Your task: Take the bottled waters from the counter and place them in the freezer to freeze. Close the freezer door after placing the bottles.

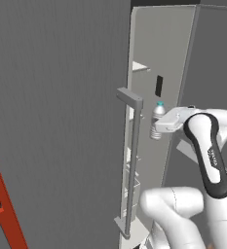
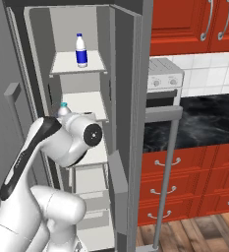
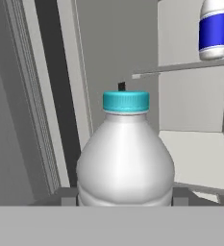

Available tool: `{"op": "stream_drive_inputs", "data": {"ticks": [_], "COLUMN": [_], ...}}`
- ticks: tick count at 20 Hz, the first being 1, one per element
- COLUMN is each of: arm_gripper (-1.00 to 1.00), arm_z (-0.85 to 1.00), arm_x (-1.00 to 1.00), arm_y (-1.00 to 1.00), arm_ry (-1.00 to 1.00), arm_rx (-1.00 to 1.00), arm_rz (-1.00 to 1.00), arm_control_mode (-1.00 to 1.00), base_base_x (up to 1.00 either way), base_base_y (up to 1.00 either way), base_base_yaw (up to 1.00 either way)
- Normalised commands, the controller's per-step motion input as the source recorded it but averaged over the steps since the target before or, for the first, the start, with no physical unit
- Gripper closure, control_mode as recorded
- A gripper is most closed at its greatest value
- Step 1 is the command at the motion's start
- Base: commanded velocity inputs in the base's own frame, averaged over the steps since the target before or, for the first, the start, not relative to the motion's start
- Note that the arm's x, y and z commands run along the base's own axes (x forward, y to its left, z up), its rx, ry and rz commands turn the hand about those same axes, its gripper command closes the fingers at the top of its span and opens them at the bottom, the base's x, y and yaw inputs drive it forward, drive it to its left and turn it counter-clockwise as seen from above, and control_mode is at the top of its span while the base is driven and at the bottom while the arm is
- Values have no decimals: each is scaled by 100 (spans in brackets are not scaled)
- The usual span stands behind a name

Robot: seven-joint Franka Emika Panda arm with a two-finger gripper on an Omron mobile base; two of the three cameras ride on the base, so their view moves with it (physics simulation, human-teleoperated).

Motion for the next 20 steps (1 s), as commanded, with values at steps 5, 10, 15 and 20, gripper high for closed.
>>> {"op": "stream_drive_inputs", "data": {"ticks": [5, 10, 15, 20], "arm_gripper": [100, 100, 100, 100], "arm_z": [-13, -17, -10, -10], "arm_x": [66, 57, 72, 76], "arm_y": [0, 14, 12, 2], "arm_ry": [0, -2, 0, -3], "arm_rx": [0, -1, 0, 0], "arm_rz": [0, 0, 0, 0], "arm_control_mode": [-100, -100, -100, -100], "base_base_x": [0, 0, 0, 0], "base_base_y": [0, 0, 0, 0], "base_base_yaw": [0, 0, 0, 0]}}
